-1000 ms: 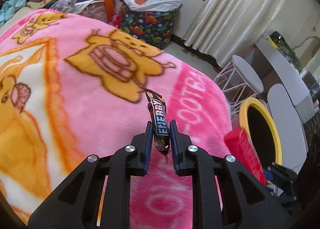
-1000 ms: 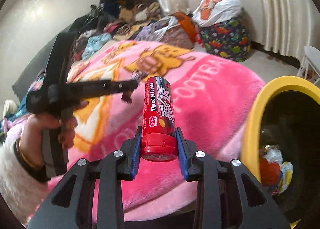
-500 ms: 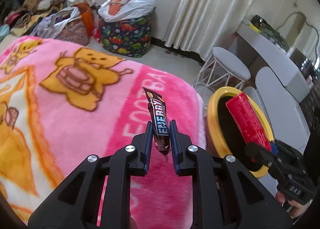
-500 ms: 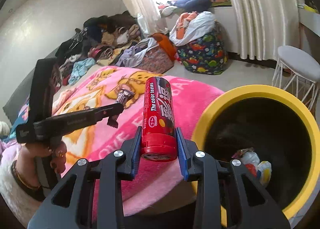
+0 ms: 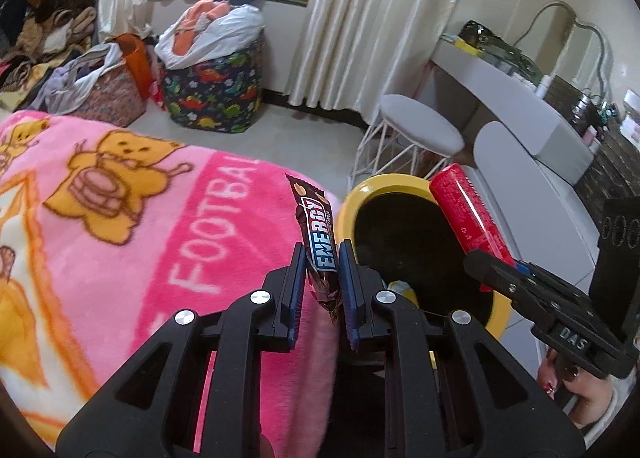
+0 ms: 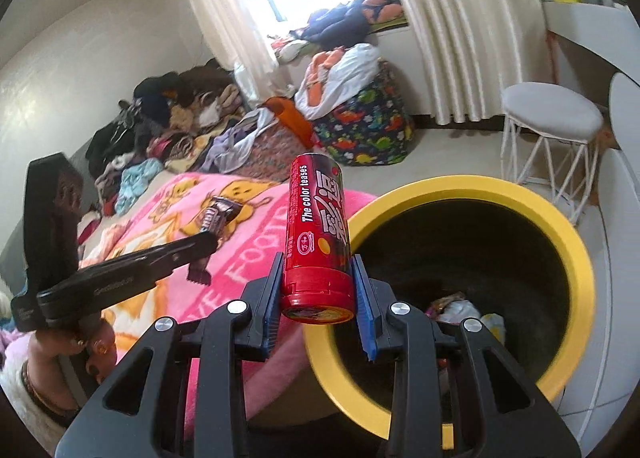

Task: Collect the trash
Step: 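Carry the red candy tube in the right tool over the bin while the left tool carries the ENERGY bar, then open the right tool to drop the red tube while the left tool releases the ENERGY bar into the bin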

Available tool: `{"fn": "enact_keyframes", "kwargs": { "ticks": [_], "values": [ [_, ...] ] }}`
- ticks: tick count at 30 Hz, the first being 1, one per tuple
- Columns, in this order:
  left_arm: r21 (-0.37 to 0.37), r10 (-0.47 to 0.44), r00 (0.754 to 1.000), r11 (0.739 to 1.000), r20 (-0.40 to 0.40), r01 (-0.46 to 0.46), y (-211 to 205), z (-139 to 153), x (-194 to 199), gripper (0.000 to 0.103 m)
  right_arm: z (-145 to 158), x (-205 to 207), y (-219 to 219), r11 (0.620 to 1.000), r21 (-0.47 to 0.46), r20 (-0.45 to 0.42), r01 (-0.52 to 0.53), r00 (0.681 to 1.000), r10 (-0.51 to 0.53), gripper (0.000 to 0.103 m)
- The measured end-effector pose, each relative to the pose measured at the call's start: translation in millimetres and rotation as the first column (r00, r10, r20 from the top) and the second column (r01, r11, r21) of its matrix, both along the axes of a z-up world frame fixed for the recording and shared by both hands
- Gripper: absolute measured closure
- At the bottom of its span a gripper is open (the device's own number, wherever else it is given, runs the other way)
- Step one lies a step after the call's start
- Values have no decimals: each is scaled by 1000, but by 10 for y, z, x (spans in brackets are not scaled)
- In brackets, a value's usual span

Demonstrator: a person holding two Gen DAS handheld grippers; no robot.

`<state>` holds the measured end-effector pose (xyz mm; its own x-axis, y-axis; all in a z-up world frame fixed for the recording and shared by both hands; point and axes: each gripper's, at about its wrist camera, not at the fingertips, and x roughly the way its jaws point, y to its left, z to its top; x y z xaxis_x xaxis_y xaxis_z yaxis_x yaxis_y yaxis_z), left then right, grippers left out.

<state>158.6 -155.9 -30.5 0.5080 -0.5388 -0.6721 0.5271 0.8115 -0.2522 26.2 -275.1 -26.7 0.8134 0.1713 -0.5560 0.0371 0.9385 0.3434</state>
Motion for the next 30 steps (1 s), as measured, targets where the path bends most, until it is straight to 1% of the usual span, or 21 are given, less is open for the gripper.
{"fn": "enact_keyframes", "kwargs": {
  "ticks": [5, 16, 23, 30],
  "values": [
    [-10, -25, 1000, 1000, 18, 25, -149, 59, -89, 91, 13, -99, -190, 999, 2, 4, 48, 999, -48, 73],
    [4, -82, 995, 997, 49, 82, -454, 100, -255, 91, -25, -249, -508, 988, 44, 1, 146, 989, -146, 73],
    [21, -130, 990, 991, 49, 130, -651, 33, -318, 91, -117, -326, -704, 976, 77, -22, 205, 979, -204, 73],
    [43, -186, 982, 982, 27, 185, -882, -121, -320, 91, -208, -353, -848, 965, 97, -58, 242, 970, -238, 73]
  ]
}}
